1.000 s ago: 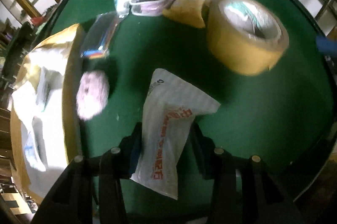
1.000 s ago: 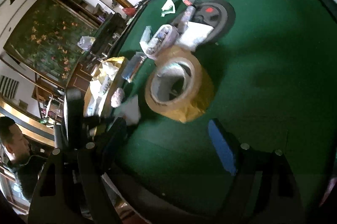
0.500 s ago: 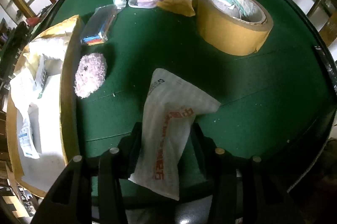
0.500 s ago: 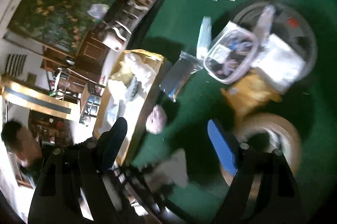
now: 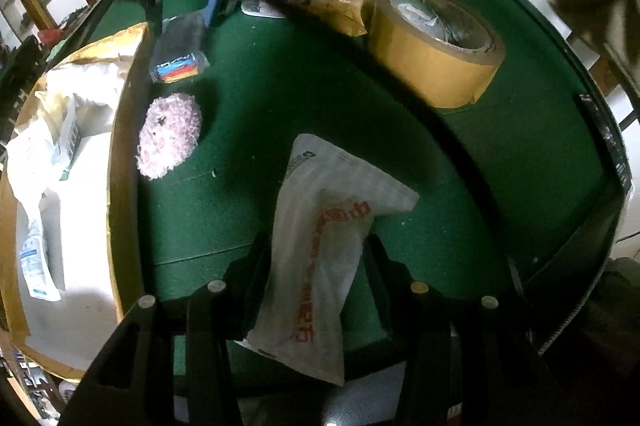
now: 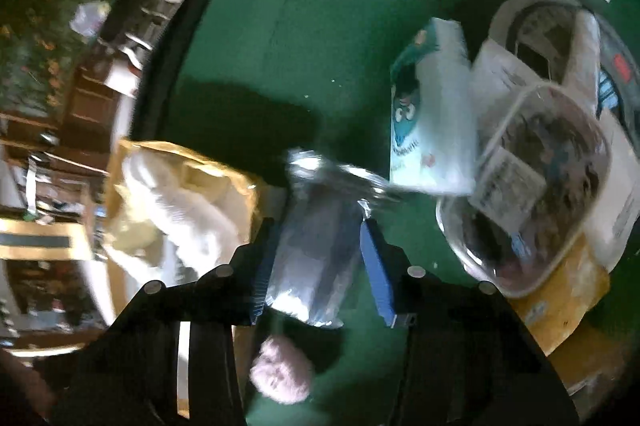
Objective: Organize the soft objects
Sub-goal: 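Grasp the clear zip bag with the right gripper while the left holds the white bag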
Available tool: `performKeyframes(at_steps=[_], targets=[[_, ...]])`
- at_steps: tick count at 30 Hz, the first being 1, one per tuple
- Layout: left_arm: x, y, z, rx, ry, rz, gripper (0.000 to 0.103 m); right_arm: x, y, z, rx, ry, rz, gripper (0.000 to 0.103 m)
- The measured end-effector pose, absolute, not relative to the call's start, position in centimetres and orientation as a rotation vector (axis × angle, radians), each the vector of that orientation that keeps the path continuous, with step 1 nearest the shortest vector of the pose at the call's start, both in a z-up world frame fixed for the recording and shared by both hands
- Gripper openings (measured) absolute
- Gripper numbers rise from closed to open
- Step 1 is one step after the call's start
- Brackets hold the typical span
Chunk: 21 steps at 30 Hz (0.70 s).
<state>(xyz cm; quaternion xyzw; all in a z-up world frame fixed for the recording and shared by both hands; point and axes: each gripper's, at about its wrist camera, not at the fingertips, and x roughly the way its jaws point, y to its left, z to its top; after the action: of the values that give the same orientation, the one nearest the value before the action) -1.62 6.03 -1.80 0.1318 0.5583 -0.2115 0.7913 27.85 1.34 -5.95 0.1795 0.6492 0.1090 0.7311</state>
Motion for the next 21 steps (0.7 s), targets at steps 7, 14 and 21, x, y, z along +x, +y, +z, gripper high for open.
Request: performKeyframes(at_steps=[7, 14, 21], targets=[[-1.4, 6.7, -1.9, 0.266, 1.206, -0.462, 0.051, 26.8, 2.0, -6.9, 0.217, 1.482, 0.321, 0.035], [-1.1, 6.7, -2.1, 0.268, 1.225, -0.454, 0.051, 22.5, -0.4, -6.4, 0.108, 1.487, 0.423, 0.034], [-1.5, 6.1, -2.3, 0.291, 1.215, -0.415, 0.05, 19.1, -2.5, -3.9, 0.13, 1.346, 0.455, 0.029]])
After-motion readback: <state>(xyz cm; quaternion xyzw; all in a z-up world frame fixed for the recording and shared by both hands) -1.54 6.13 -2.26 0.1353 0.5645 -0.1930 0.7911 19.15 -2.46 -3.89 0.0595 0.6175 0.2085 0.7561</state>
